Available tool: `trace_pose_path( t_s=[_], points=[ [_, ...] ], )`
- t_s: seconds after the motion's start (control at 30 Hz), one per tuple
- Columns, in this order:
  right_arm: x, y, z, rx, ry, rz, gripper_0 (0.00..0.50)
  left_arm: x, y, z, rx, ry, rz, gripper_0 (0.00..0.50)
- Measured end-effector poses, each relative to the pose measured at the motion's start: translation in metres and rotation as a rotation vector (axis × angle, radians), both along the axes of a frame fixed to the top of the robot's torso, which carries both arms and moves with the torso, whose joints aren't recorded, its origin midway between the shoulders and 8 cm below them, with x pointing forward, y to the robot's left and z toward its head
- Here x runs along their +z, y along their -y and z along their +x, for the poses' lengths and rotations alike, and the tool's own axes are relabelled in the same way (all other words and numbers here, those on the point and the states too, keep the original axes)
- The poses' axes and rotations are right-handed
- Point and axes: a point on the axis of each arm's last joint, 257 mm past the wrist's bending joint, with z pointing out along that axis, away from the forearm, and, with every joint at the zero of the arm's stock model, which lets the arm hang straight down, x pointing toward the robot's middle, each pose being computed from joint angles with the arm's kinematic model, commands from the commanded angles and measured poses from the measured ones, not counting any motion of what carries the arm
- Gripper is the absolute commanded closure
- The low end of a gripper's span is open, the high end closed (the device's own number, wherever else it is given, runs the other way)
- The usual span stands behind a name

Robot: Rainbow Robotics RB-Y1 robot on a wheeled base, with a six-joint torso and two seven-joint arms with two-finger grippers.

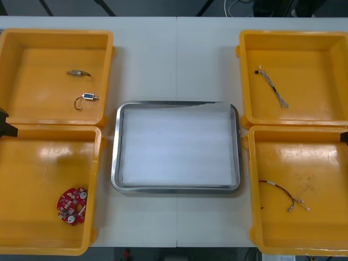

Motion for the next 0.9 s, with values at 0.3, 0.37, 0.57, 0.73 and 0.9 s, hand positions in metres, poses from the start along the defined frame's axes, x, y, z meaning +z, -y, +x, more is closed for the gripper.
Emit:
trace_pose_path(
  t_s=[0.3, 0.37, 0.57, 0.73, 0.9],
  points=[
    [-0.02, -0.016, -0.004, -0.012, -0.019, 0.069, 0.0, 0.0, 0.0, 0.0, 0.0, 0.0, 0.0, 0.0],
    [-0.025, -0.02, -0.006, -0.013, -0.027, 0.081, 0.0, 0.0, 0.0, 0.0, 0.0, 0.0, 0.0, 0.0],
    [-0.036, -0.021, -0.011, -0.019, -0.053, 0.074, 0.0, 0.0, 0.0, 0.0, 0.0, 0.0, 0.0, 0.0],
    [-0.039, -0.023, -0.012, -0.013, -0.062, 0.073, 0.002, 0.0, 0.0, 0.0, 0.0, 0.0, 0.0, 0.0],
    [-0.044, -0.033, -0.014, 0.016, -0.078, 0.079, 0.0, 0.0, 0.0, 0.0, 0.0, 0.0, 0.0, 0.0]
  ],
)
